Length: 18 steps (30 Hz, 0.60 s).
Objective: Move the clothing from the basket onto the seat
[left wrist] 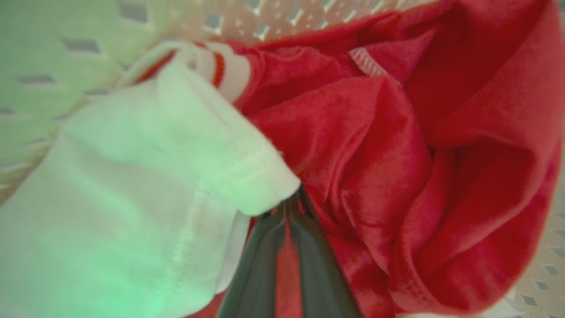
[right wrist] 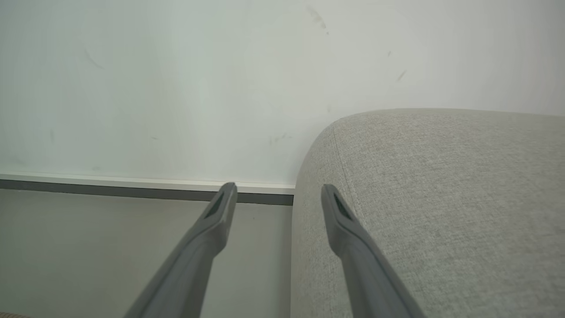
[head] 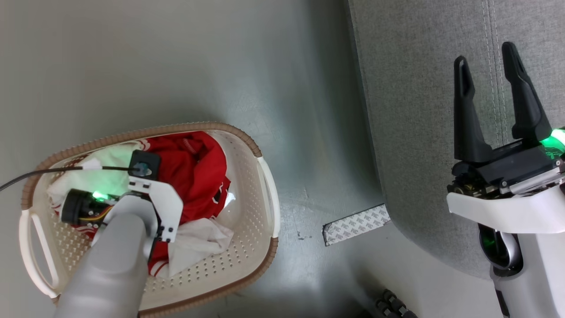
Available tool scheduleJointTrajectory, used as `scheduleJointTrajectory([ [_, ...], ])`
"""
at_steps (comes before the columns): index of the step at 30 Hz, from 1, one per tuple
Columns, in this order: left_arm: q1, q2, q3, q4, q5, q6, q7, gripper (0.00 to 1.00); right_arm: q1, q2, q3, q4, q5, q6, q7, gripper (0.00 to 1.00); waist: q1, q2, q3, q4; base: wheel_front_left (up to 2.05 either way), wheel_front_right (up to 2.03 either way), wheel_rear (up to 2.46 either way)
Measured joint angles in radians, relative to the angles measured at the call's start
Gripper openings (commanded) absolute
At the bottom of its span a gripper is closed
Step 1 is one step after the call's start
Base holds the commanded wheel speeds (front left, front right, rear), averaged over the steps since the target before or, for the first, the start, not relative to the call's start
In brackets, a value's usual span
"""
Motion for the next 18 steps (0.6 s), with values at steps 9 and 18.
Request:
scheduleJointTrajectory([
  [9,-0.012,-0.042,0.011,0.006,-0.051,-0.028,-0.095,0.0,0.015,0.001,-0.025,0.02,0.005,0.0,0.0,1.0,-0.0001,0.0,-0.063,0.027,0.0,0.0,0.0],
  [18,0.032,-0.102,0.028,-0.02,-0.132,-0.069,-0.197,0.0,0.083,-0.02,-0.059,0.047,0.006,0.0,0.0,1.0,-0.0002,0.0,-0.197,0.073,0.0,0.0,0.0],
])
